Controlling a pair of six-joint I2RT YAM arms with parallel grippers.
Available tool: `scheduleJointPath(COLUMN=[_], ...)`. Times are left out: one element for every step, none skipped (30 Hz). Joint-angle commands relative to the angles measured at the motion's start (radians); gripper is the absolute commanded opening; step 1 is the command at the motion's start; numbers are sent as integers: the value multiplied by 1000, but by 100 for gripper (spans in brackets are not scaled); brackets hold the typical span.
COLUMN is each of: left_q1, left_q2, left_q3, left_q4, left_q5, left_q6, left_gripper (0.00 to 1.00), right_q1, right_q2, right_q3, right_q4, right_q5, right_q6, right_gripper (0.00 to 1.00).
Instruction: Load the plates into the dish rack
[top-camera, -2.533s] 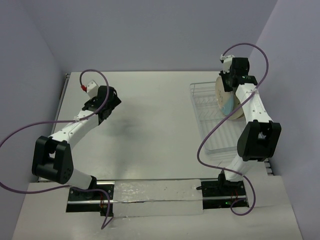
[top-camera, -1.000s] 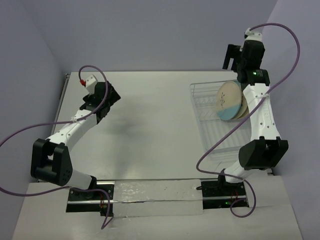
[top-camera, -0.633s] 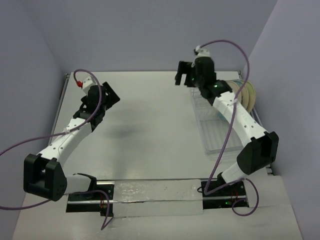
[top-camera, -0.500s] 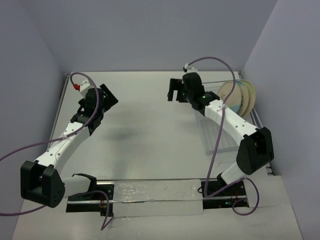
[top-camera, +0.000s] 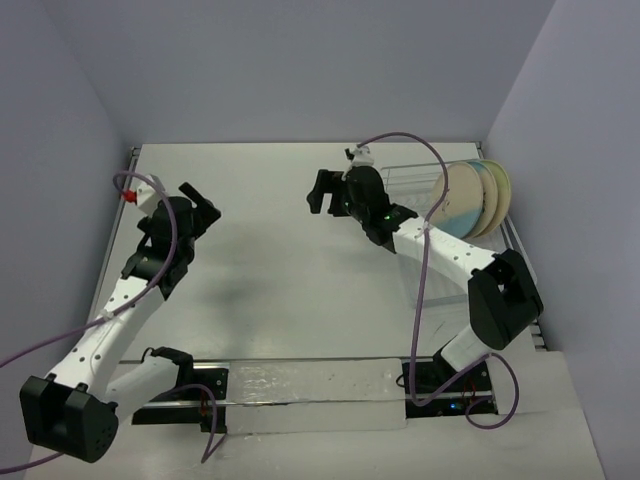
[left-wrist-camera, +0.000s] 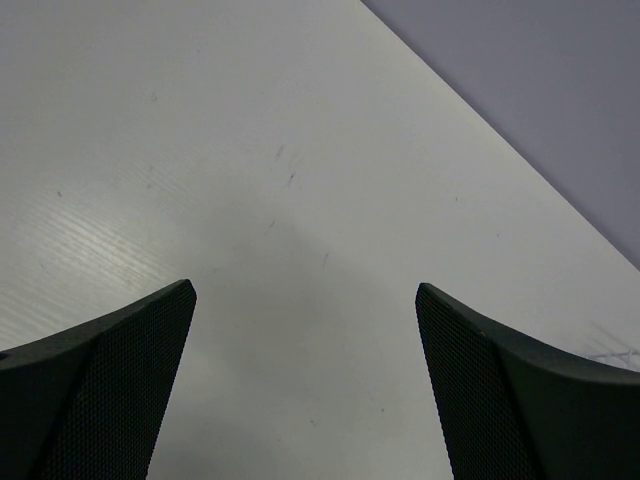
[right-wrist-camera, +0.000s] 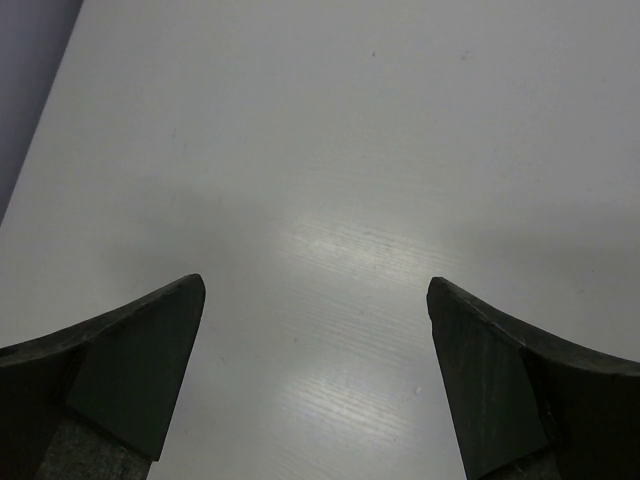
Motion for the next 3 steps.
scheduleJointPath(left_q1=[6,6,5], left_q2=[-24,-26,-36], left_q3=[-11,-12,-19], left_q4=[-43,-40,-33], left_q5=[-42,-43,-41], left_q6=[-24,-22,-17], left_gripper=[99,99,99], right_q1=[4,5,5], right_q2=[-13,-16,-17], right_q3=[-16,-21,-24], right_q4=[126,127,132], right_q5=[29,30,24], right_q6=[7,9,13], right_gripper=[100,100,100])
